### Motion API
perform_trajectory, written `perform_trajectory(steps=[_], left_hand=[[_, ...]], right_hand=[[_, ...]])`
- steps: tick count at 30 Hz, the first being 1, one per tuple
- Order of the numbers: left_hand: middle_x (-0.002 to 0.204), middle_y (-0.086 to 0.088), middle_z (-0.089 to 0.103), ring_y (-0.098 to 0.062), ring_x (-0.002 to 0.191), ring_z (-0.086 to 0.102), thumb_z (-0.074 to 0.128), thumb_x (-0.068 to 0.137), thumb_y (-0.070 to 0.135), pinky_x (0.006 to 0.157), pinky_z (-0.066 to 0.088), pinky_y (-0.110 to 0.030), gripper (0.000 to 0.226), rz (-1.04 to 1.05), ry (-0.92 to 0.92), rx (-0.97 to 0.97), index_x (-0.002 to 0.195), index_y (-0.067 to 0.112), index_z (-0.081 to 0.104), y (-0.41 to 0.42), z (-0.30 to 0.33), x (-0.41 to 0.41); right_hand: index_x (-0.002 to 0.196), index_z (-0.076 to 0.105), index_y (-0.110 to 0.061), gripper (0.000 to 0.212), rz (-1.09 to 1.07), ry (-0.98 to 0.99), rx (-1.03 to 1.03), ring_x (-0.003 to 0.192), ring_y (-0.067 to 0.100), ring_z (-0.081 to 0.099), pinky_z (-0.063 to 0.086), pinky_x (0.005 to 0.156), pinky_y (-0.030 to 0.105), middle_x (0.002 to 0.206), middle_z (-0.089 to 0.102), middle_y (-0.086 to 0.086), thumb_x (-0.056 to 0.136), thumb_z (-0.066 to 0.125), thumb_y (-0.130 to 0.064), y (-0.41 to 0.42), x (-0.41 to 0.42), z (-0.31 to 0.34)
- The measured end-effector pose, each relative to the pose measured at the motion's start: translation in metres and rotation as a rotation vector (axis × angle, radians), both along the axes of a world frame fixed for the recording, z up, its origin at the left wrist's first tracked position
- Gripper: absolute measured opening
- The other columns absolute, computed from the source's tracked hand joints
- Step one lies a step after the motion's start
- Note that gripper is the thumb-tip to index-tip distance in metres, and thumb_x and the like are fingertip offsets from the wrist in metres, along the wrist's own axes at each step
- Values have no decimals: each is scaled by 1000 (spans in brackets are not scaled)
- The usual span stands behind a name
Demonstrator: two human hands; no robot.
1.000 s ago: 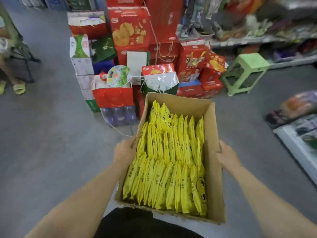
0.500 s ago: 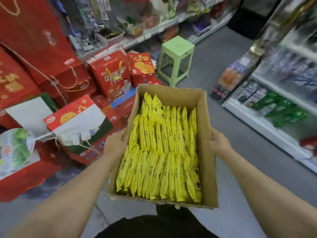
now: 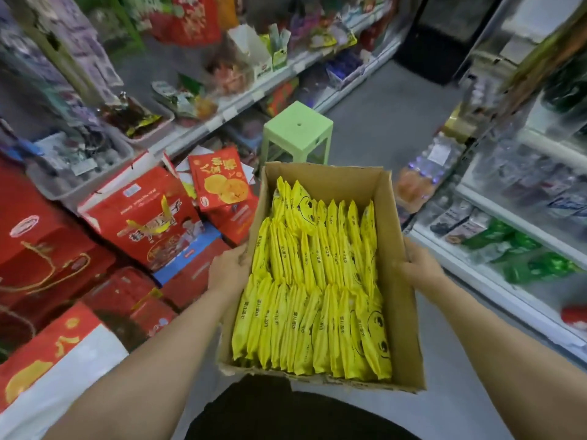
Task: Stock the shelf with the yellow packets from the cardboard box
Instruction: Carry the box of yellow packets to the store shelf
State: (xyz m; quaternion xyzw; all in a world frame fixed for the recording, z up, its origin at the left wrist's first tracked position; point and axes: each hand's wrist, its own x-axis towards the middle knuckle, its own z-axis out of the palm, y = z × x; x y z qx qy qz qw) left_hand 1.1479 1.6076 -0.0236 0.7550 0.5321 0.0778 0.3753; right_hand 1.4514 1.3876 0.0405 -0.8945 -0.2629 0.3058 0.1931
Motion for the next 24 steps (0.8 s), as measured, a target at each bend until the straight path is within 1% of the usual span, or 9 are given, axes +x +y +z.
perform_trajectory(steps=[1,3,6,11,14,17,19,21,24], left_hand=[[104,-9,72,-34,100,64,54,90,22,80,51,-38,35,-10,-12,-9,122,28,66,23,-4,18],[110,-12,71,-35,104,63,56,90,21,84,51,-40,35,-29,-40,-13,123,24,65,68,-6,53],[116,-13,69,-35,110,61,56,89,17,90,49,-39,39,-28,-62,-1,127,21,63,128,3,103],[111,-19,70,-37,103,63,55,90,11,81,47,-37,33,-72,-73,14,121,14,67,220,16,172],[116,-12,69,-35,106,63,54,91,20,85,51,-40,38,-52,-33,22,128,25,63,271,9,211],[112,-10,71,-33,102,64,55,91,21,79,51,-36,38,-12,-20,11,127,31,63,308,3,243],[106,-8,73,-30,98,65,56,91,20,71,45,-30,36,3,-12,14,123,33,66,333,-4,268],[102,-6,74,-27,95,67,58,90,22,67,41,-28,34,25,7,23,121,32,67,358,-8,294],[101,-8,74,-28,93,67,57,90,20,67,42,-29,34,54,40,0,120,29,68,396,-15,332]], right_hand=[[130,53,-36,64,-14,-13,16,98,32,64,55,82,45,108,69,5,67,53,-28,19,12,3],[139,48,-33,61,-50,-35,25,98,30,62,53,80,40,112,66,6,80,58,-19,57,35,10],[145,41,-35,63,-85,-26,61,98,28,61,54,82,42,112,62,1,89,56,-10,113,76,15],[140,46,-34,62,-95,-29,89,97,28,63,55,86,49,114,66,3,86,56,-7,199,142,18],[142,43,-37,63,-64,7,92,93,26,66,57,85,46,112,67,2,86,55,-10,253,190,5],[140,37,-47,67,-41,52,59,86,25,68,59,79,45,104,68,1,86,55,-12,297,230,-11],[138,41,-48,67,-5,53,74,94,26,68,57,85,47,109,70,1,79,57,-21,327,263,-26],[138,44,-46,70,3,56,89,102,28,66,54,91,47,115,70,2,71,56,-27,359,297,-38],[140,43,-45,69,6,46,69,106,32,65,52,94,46,116,70,3,79,60,-19,402,341,-52]])
